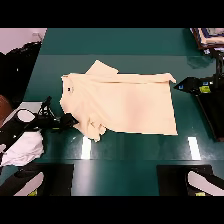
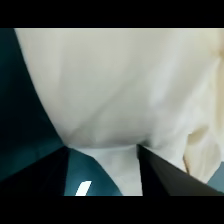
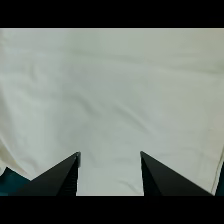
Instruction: Fold the shirts.
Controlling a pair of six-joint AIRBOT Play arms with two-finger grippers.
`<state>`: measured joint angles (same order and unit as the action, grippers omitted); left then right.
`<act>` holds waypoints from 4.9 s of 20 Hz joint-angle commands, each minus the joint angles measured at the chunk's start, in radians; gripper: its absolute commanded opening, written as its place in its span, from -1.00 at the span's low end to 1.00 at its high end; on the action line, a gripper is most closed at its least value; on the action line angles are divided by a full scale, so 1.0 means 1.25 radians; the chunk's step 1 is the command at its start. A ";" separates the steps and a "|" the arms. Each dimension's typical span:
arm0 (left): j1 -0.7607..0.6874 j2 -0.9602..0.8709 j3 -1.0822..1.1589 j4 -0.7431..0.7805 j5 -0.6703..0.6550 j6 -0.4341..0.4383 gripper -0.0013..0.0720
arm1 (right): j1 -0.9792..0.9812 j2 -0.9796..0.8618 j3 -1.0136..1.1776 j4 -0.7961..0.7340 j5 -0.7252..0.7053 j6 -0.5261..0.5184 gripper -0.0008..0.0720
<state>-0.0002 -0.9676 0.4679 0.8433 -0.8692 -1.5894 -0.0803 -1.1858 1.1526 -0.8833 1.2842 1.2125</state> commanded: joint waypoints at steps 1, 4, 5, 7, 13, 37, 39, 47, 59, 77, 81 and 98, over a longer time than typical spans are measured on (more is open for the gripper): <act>0.001 0.002 -0.019 -0.035 0.077 -0.005 0.39 | 0.001 0.013 -0.005 0.001 0.002 -0.001 0.19; 0.001 0.002 -0.019 -0.035 0.121 -0.031 0.09 | 0.002 0.013 -0.005 0.001 0.012 -0.001 0.19; 0.001 0.002 -0.018 -0.038 0.129 -0.030 -0.67 | 0.001 0.013 -0.005 0.000 0.019 -0.001 0.19; 0.001 0.002 0.000 -0.036 0.127 -0.024 -0.90 | -0.016 0.017 -0.005 -0.006 0.045 -0.001 0.19; 0.001 0.004 0.183 0.057 -0.007 0.028 -0.91 | -0.170 0.100 -0.147 -0.154 0.118 0.032 0.19; 0.142 0.005 0.048 0.095 -0.109 0.046 0.51 | -0.290 0.165 -0.400 -0.144 0.105 0.028 0.25; 0.142 0.005 0.023 0.054 -0.060 0.062 0.51 | -0.290 0.165 -0.400 -0.144 0.107 0.027 0.25; 0.137 0.001 -0.042 -0.091 0.126 0.085 0.51 | -0.290 0.165 -0.400 -0.144 0.111 0.028 0.25; 0.115 0.002 0.057 -0.157 0.055 0.186 -0.90 | -0.291 0.127 -0.402 -0.257 0.153 0.029 0.28; 0.115 0.004 0.098 -0.154 -0.022 0.264 -0.91 | -0.077 -0.064 -0.390 -0.111 0.019 -0.002 -0.94; 0.117 0.005 0.283 -0.142 -0.140 0.264 -0.91 | -0.060 0.079 -0.224 -0.103 0.025 0.008 -0.94; 0.117 0.086 1.439 -0.020 -0.228 0.118 -0.91 | -0.067 0.289 0.739 -0.339 -0.019 0.088 -0.94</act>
<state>0.1455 -0.9077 2.1803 0.8078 -1.2045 -1.4136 -0.1650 -0.8509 1.9656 -1.1610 1.2472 1.2816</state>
